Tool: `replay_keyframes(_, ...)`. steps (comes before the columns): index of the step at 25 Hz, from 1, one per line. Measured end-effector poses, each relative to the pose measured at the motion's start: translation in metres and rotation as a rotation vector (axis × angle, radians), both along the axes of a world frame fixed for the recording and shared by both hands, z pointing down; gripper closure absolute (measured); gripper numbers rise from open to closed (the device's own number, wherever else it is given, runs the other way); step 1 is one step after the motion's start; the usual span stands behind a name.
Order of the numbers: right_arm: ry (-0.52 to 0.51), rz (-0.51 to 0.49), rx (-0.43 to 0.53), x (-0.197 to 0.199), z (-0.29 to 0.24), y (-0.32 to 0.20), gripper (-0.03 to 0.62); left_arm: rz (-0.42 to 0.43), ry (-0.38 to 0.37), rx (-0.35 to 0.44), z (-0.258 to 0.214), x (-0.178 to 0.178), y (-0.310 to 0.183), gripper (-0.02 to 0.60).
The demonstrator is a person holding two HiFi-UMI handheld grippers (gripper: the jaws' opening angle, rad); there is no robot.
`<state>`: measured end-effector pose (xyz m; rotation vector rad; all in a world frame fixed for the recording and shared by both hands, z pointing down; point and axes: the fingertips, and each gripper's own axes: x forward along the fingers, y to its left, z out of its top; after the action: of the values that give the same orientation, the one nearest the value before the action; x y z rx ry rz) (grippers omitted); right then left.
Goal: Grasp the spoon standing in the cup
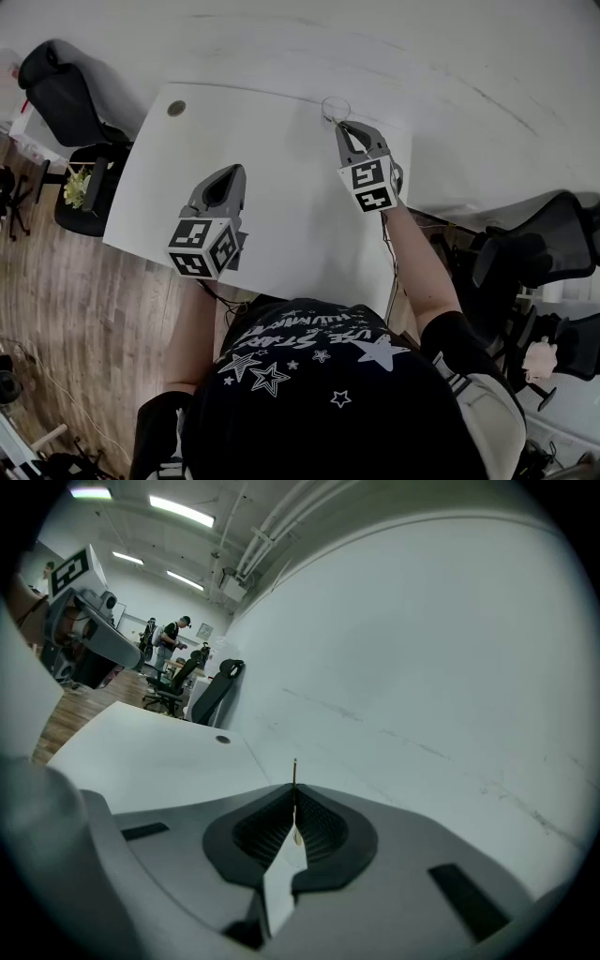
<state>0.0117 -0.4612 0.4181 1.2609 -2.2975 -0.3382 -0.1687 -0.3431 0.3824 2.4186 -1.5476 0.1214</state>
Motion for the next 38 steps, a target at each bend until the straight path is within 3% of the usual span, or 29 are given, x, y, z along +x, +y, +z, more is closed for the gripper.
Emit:
replay_keyframes(11,-0.049,-0.033,-0.015,0.001,0.001,0.069,0.579,-0.075,-0.005,0.001,-0.003,-0.005,0.07,0.574)
replay_keyframes(25,-0.114,-0.053,-0.098,0.035,0.036,0.168,0.579,-0.123,0.002,-0.038,0.016,0.028,0.156,0.574)
replay_keyframes(38,-0.191,-0.105,-0.137,0.041,0.048,0.219,0.579,-0.199,-0.007,-0.091,0.037,0.035,0.217,0.574)
